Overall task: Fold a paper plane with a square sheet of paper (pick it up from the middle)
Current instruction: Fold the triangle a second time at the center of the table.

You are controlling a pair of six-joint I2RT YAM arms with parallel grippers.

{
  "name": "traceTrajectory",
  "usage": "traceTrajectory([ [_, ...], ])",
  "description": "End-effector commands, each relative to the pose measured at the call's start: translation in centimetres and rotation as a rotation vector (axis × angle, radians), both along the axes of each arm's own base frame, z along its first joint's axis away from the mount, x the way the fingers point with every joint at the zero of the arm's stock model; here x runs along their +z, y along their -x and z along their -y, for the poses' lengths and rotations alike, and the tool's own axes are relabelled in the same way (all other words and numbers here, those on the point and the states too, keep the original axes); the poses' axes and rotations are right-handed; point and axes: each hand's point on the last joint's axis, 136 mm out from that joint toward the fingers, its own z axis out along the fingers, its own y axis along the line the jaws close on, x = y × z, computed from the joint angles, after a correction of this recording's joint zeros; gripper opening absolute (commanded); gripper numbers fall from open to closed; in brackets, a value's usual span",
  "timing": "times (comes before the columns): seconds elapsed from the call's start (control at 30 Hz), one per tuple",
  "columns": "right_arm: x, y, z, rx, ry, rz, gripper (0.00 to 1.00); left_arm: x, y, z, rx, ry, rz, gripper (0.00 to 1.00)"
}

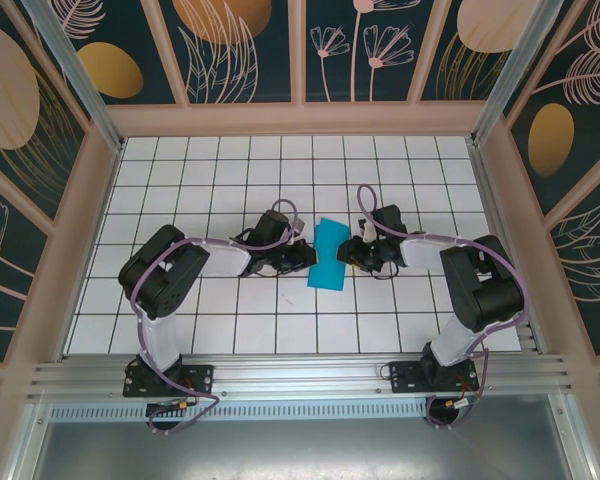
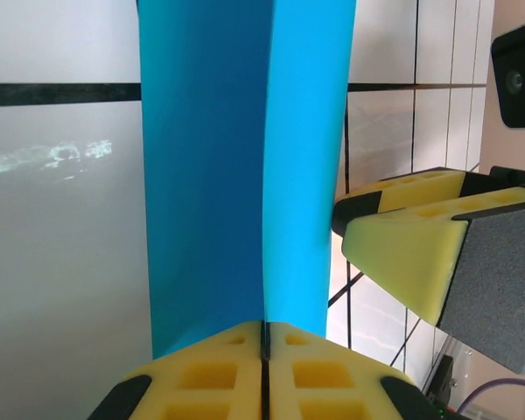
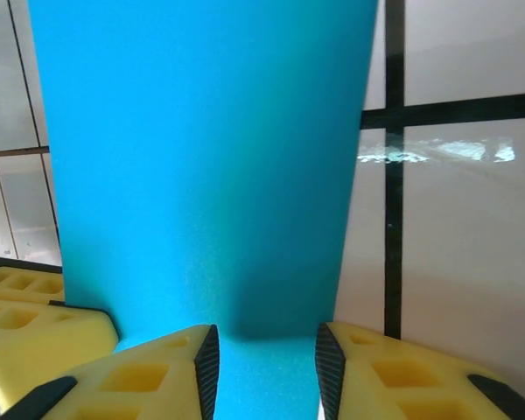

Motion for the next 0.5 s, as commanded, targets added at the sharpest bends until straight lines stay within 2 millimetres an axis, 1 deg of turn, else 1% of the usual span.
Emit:
traceTrajectory([
  [0.0, 1.7, -0.6, 0.1, 0.005, 0.004, 0.064, 0.43, 2.3, -0.5, 0.0, 0.052, 0.052, 0.044, 0.05],
  [0.03, 2.3, -0.7, 0.3, 0.005, 0.012, 0.096, 0.44, 2.4, -0.5, -0.3, 0.072, 0.056, 0.043, 0.02],
  [0.07, 2.8, -0.7, 0.4, 0.007, 0.02, 0.122, 0.46, 2.7, -0.6, -0.5, 0.09, 0.057, 0.047, 0.02],
  [0.13, 3.9, -0.6, 0.5, 0.014, 0.032, 0.189, 0.47, 2.9, -0.7, -1.3, 0.138, 0.046, 0.05, 0.01],
  [0.2, 5.0, -0.3, 0.0, 0.032, 0.05, 0.278, 0.47, 3.3, -0.7, -2.0, 0.176, 0.046, 0.052, 0.01],
  [0.27, 6.0, 0.7, -1.3, 0.096, 0.082, 0.4, 0.48, 3.5, -0.5, -2.4, 0.2, 0.047, 0.045, 0.01],
  [0.3, 6.5, 1.0, -1.7, 0.119, 0.107, 0.465, 0.48, 3.2, -0.5, -2.8, 0.214, 0.039, 0.034, 0.0],
  [0.33, 6.7, 1.7, -2.4, 0.155, 0.131, 0.536, 0.49, 3.7, -0.4, -2.9, 0.222, 0.046, 0.036, 0.0],
  [0.37, 7.2, 2.1, -2.8, 0.175, 0.146, 0.609, 0.49, 4.0, -0.4, -3.0, 0.227, 0.053, 0.035, 0.0],
  [0.47, 8.5, 3.9, -4.1, 0.249, 0.18, 0.826, 0.51, 3.9, -0.2, -3.4, 0.236, 0.055, 0.023, 0.0],
])
